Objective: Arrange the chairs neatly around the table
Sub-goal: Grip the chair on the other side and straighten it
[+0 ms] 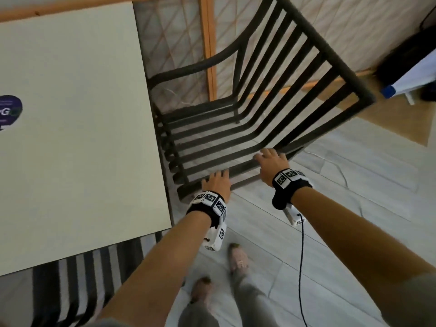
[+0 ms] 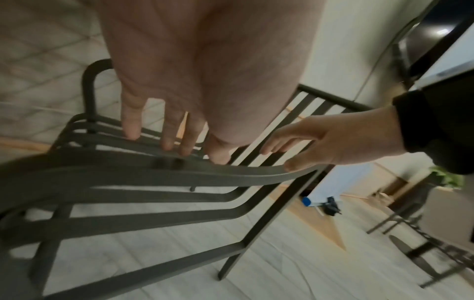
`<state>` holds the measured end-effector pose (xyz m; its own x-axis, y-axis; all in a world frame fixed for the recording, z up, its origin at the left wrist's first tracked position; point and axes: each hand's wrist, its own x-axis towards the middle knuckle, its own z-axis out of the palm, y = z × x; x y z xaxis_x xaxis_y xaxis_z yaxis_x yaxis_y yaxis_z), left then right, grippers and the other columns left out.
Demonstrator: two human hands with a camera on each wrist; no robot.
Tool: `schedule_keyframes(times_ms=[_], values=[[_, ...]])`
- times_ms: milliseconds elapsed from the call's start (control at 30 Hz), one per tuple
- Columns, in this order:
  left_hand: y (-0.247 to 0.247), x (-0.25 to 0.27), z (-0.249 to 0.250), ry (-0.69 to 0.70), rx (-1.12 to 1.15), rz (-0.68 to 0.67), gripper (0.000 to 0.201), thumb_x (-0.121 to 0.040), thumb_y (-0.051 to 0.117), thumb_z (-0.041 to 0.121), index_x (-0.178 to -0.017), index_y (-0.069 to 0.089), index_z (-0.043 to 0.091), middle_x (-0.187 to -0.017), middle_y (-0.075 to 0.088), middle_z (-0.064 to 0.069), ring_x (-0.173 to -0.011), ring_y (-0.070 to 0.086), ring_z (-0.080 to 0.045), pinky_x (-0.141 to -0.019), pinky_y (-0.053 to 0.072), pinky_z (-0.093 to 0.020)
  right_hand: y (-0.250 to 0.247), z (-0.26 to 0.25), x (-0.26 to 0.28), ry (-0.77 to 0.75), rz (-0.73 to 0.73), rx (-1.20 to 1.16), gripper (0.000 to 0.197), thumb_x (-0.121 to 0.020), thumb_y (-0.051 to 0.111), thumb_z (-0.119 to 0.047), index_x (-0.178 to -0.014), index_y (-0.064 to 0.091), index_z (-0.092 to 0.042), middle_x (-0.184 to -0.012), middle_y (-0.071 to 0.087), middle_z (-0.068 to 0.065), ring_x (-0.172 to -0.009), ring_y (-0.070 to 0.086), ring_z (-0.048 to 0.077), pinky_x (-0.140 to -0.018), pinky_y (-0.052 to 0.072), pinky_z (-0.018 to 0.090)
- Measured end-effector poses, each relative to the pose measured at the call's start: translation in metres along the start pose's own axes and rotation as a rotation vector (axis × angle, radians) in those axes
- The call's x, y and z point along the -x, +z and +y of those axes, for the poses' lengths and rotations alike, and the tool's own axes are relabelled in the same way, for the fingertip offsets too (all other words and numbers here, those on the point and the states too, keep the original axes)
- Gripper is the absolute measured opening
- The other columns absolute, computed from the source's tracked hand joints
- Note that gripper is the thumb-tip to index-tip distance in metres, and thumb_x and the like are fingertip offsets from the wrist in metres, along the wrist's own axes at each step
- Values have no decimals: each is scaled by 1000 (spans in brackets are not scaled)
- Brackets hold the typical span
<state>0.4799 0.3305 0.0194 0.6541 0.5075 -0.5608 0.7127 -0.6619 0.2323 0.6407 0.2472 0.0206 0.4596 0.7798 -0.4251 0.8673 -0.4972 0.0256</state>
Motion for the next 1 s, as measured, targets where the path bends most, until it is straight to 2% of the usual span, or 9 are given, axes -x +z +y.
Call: schedule_keyframes(times_ms=[100,233,333,433,533,633,767,933,1000], values=[[18,-22,-4,-81,71,12,55,-98,44,25,-150,25,22,-154,34,-9,-141,31,-31,-113,22,-63,21,25,-23,-37,-19,73,55,-92,51,-26,-143,33,-29,-151,36,7,-143,26,30,-117,16,55],[32,-37,-18,-171,169,57,54,-95,44,10,-144,34,31,-147,42,-9,-139,32,-34,-116,9,-64,38,46,-40,-82,67,66,48,-93,48,-28,-139,37,-39,-141,49,5,-136,36,31,-118,7,57],[30,-37,-20,-199,179,83,56,-94,45,5,-142,38,33,-142,48,-8,-139,32,-34,-116,4,-64,37,49,-44,-98,73,42,46,-93,49,-29,-137,41,-42,-133,54,6,-130,40,32,-117,13,53],[27,-35,-33,-269,164,122,58,-92,49,3,-140,41,35,-138,51,-9,-137,33,-35,-113,-2,-68,35,30,-45,-117,83,1,43,-93,50,-30,-135,45,-43,-125,59,7,-123,43,31,-113,19,50],[17,-37,-55,-379,130,128,61,-88,59,6,-137,42,38,-142,48,-9,-140,29,-37,-110,-2,-73,38,-2,-50,-132,113,-59,43,-93,50,-31,-134,46,-44,-119,59,8,-120,45,32,-113,19,49],[7,-43,-65,-459,163,97,57,-91,49,3,-138,43,36,-149,40,-9,-144,18,-38,-110,-1,-73,37,-21,-60,-134,116,-60,44,-94,50,-30,-135,44,-44,-120,60,10,-121,45,35,-115,20,50],[6,-44,-67,-473,210,81,57,-93,40,-1,-136,46,34,-149,39,-8,-144,14,-37,-109,6,-74,35,-25,-62,-131,82,-28,44,-95,48,-30,-137,42,-43,-120,60,11,-118,49,37,-111,26,49],[22,-28,-61,-490,205,62,54,-94,45,1,-137,45,34,-148,38,-10,-143,15,-40,-108,7,-75,44,-27,-38,-127,91,-40,42,-95,47,-30,-136,44,-42,-119,60,10,-114,49,36,-107,26,49],[28,-24,-62,-484,180,91,55,-95,41,-2,-137,45,33,-146,40,-11,-141,18,-41,-107,8,-75,46,-28,-34,-123,80,-35,43,-95,47,-31,-136,43,-42,-121,59,9,-115,48,36,-108,25,50]])
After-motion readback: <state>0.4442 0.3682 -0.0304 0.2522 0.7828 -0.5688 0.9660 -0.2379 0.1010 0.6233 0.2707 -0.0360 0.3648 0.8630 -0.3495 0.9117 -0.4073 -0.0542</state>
